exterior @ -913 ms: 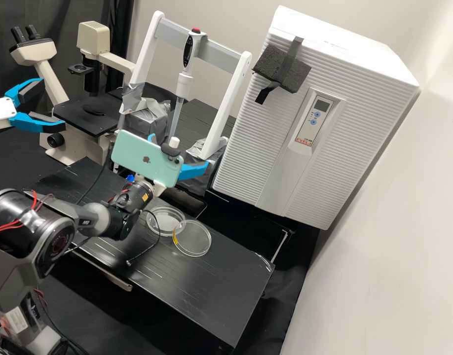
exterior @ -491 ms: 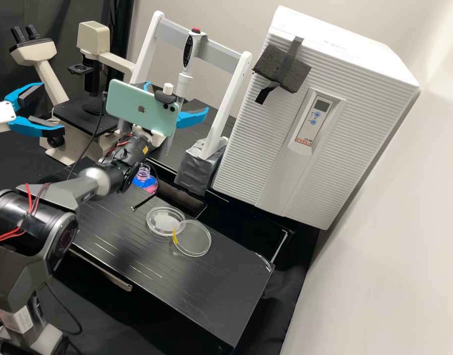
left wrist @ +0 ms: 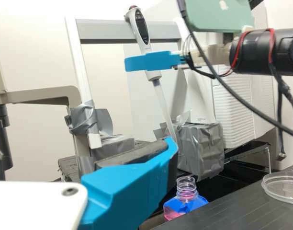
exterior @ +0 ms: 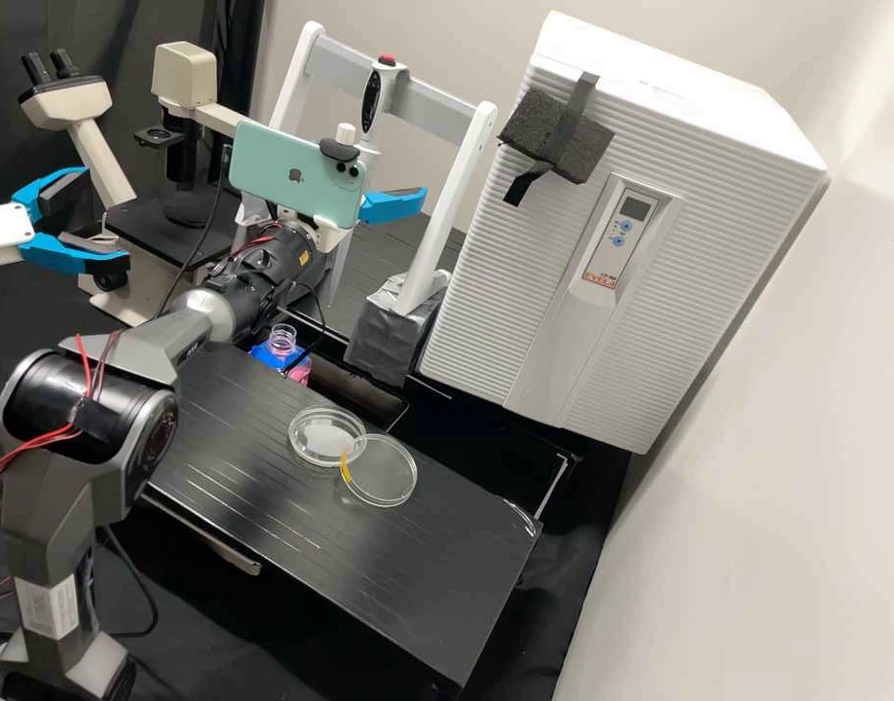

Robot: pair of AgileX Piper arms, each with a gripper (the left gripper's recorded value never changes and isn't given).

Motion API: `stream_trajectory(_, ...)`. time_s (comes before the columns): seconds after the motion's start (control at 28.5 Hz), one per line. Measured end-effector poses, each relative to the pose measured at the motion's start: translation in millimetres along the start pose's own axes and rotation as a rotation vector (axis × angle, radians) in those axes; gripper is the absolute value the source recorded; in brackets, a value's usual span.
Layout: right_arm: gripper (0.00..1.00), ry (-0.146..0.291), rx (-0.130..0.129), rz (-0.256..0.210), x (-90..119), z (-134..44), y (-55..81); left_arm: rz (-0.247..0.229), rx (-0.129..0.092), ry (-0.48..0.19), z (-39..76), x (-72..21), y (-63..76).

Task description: Use the pipette

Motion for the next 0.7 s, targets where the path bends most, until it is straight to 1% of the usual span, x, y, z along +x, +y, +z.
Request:
stream_trajectory(0.07,0.00,-0.006,-0.004,-0.005,4.5,-0.8,-1.8,-0.002,0.000,0.002,-0.6,0.2,-0.5)
stream_trajectory(0.14,0.00,-0.012,0.002,-0.001,7.3,-1.0,-1.9,-0.004,-0.001,0.003,-0.8,0.9,-1.1)
stream_trajectory(0.21,0.00,-0.019,0.014,0.003,9.3,-1.6,-0.7,-0.003,-0.006,0.002,-0.8,1.3,-0.8)
stream_trajectory(0.25,0.00,-0.018,0.010,0.008,9.9,-2.9,1.0,-0.001,-0.016,0.002,-0.9,2.3,-0.2)
stream_trajectory(0.35,0.00,-0.012,0.013,0.017,10.9,-5.0,3.5,0.001,-0.020,0.004,-1.6,4.0,0.2)
stream_trajectory(0.39,0.00,-0.012,0.015,0.019,11.1,-5.4,4.1,0.003,-0.020,0.005,-2.0,4.5,0.6)
stream_trajectory(0.46,0.00,-0.012,0.009,0.020,11.2,-5.7,4.5,0.001,-0.020,0.005,-2.1,4.7,0.3)
stream_trajectory(0.53,0.00,-0.012,0.009,0.020,11.2,-5.7,4.5,0.001,-0.020,0.005,-2.1,4.7,0.3)
stream_trajectory(0.7,0.00,-0.014,0.008,0.016,14.5,-6.2,1.1,0.002,-0.020,0.005,-2.2,5.0,0.4)
